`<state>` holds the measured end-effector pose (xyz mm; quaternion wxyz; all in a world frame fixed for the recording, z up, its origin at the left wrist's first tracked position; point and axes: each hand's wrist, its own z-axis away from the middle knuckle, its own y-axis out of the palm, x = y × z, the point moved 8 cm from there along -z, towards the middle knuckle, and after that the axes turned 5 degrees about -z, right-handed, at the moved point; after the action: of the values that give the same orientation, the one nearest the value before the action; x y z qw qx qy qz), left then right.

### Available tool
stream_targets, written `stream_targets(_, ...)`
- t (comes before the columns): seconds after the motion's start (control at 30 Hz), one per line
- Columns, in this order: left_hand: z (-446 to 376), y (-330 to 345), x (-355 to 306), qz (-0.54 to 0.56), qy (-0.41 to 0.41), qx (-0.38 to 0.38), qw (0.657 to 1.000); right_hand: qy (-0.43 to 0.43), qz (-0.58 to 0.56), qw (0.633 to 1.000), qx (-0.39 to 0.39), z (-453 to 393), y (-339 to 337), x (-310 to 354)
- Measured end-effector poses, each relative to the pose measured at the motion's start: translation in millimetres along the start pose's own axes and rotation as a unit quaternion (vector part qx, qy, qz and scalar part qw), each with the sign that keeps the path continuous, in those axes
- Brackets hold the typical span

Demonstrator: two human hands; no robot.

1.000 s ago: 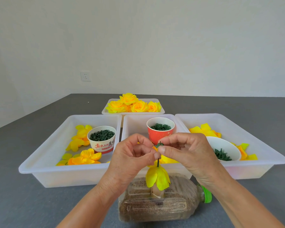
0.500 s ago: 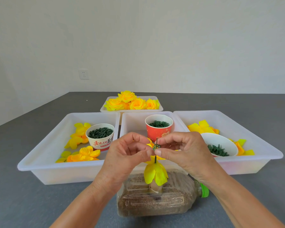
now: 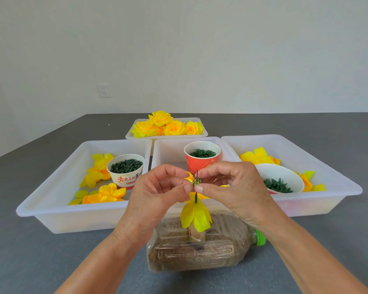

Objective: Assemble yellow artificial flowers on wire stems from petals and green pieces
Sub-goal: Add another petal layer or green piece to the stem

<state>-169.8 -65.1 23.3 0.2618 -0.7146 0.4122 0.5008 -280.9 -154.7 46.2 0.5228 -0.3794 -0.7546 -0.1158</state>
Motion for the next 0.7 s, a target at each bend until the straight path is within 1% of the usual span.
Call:
stream_targets(0.2, -0.6, -0.2, -0.8, -0.004, -0.004, -0.015, 1.000, 0.016, -0.033, 0.999, 0.006, 2.4, 5.0, -2.5)
stream_targets(0.43, 1.4, -1.4, -0.9, -0.010, -0.002, -0.017, 1.000, 0.031, -0.098, 0.994, 0.036, 4.5, 10.3, -8.4)
stream_targets(0.7, 1.5, -2.1, 2.4, -0.025, -0.007, -0.021, 0.999, 0.042, -0.083, 0.995, 0.026, 5.9, 8.4, -13.1)
